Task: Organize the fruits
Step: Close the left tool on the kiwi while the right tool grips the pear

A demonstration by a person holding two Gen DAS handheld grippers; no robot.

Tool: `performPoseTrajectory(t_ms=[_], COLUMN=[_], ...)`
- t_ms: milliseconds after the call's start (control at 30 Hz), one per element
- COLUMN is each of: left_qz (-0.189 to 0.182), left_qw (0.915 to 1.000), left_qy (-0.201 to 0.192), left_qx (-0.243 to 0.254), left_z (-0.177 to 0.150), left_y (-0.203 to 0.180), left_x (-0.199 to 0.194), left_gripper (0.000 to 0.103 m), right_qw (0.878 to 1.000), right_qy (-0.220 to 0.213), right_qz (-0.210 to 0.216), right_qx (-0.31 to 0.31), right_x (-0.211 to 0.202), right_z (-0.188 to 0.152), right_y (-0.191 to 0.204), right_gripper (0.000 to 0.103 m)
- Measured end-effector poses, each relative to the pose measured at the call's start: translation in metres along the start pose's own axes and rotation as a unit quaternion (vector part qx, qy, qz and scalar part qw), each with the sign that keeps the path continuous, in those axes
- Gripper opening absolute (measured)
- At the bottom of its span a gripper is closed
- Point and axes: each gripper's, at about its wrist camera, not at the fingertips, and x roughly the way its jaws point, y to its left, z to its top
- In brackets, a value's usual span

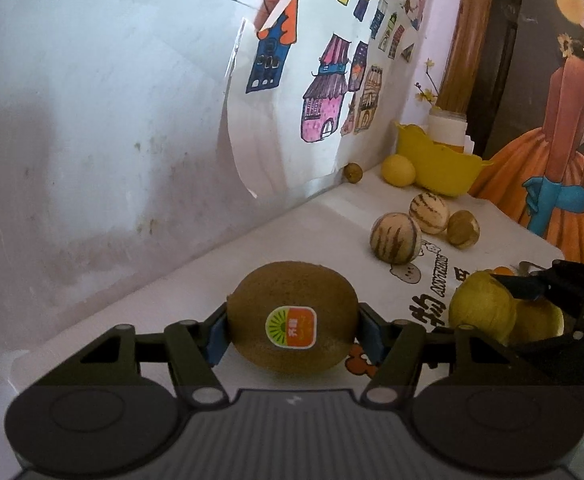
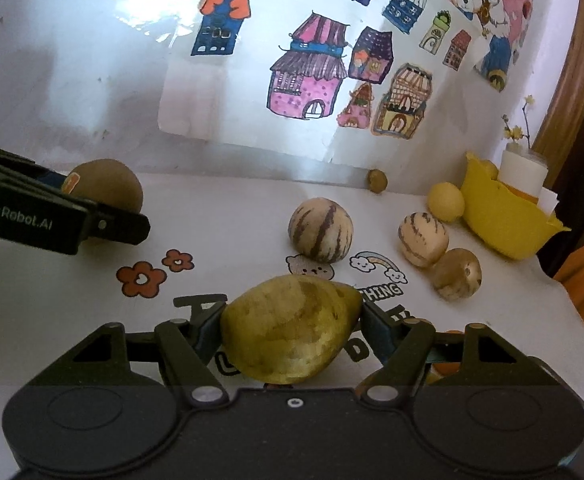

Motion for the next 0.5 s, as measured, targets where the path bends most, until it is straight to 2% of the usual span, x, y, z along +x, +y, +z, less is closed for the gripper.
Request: performPoseTrajectory(t_ms=[500], left_qz=[-0.008], left_qw=[0.9997], left_qy=[0.001], left_qx=[-0.021], left_z=[-0.003], left_y=[-0.001], left_x=[-0.002], left_gripper=[0.068], right_qw=[0.999], right_qy=[-0.02], right_qz=[-0.016], right_qx=[-0.034], right_x=[-0.006], right_z=[-0.002], right_y=[0.011], right_gripper=[0.072])
